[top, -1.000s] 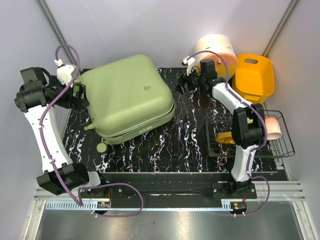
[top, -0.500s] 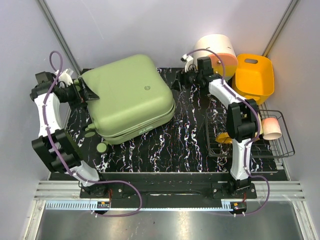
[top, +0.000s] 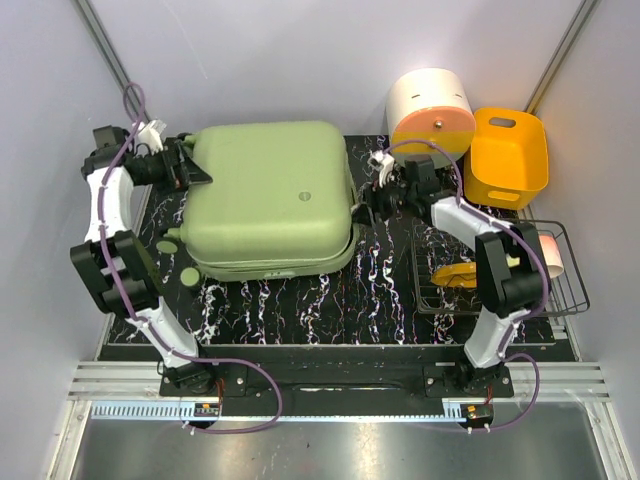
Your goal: Open, take out, and arrange the luggage
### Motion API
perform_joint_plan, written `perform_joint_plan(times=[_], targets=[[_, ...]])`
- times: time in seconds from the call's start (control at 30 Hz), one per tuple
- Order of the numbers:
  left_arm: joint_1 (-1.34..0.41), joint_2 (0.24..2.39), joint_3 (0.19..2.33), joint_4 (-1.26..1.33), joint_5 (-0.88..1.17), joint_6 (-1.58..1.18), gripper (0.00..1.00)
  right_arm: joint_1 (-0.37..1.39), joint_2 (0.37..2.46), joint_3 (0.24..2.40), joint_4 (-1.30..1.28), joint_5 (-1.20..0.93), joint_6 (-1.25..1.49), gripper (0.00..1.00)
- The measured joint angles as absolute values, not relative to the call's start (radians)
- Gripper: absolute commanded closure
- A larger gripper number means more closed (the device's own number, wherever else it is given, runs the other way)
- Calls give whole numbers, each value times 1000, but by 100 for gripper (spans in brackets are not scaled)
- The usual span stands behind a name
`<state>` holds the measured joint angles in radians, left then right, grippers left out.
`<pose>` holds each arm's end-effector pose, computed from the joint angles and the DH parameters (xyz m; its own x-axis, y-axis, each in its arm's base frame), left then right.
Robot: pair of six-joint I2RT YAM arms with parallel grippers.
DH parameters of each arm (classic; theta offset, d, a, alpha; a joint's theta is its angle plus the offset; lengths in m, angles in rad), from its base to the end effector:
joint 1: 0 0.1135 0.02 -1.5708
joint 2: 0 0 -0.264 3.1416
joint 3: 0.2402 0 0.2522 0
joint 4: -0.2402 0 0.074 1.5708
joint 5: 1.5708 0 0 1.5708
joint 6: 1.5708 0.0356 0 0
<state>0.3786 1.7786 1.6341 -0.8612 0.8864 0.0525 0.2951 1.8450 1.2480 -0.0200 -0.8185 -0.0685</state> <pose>0.3607 0.1138 0.3144 -0.7757 -0.2728 -0.5691 0.1928 0.7561 -0.6253 0.3828 0.1435 0.2227 -0.4997 -0.2008 -0.8426 -0.8046 0.4680 0.3656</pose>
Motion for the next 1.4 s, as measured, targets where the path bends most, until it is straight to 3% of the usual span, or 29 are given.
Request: perform_joint_plan(times=[0.13,0.4,0.6,0.7,0.83,0.93,1.03,1.13,1.4], targets=[[304,1846,1742,-811,837,105,3,373,1728,1103,-27,-818,-77,21],[177,1979,2031,-796,692,183,1,730,1651,1017,-57,-830,41,19],[193,1949,2125,-896,711,148,1,742,1560,1040,-123,-738,3,14],[252,1858,2056,-907,725,128,1,729,1459,1039,-156,-653,-42,13],[336,1616,1810,-915,730,126,1,727,1343,1012,-154,-572,-75,18],[343,1420,1617,-919,728,133,1,727,1336,1000,-152,-561,-50,24],[330,1254,1470,-926,729,130,1,728,1367,982,-125,-574,30,23],[326,1156,1398,-922,728,118,1,739,1431,977,-93,-596,113,18],[327,1116,1378,-894,727,78,1,814,1554,932,63,-595,292,18]])
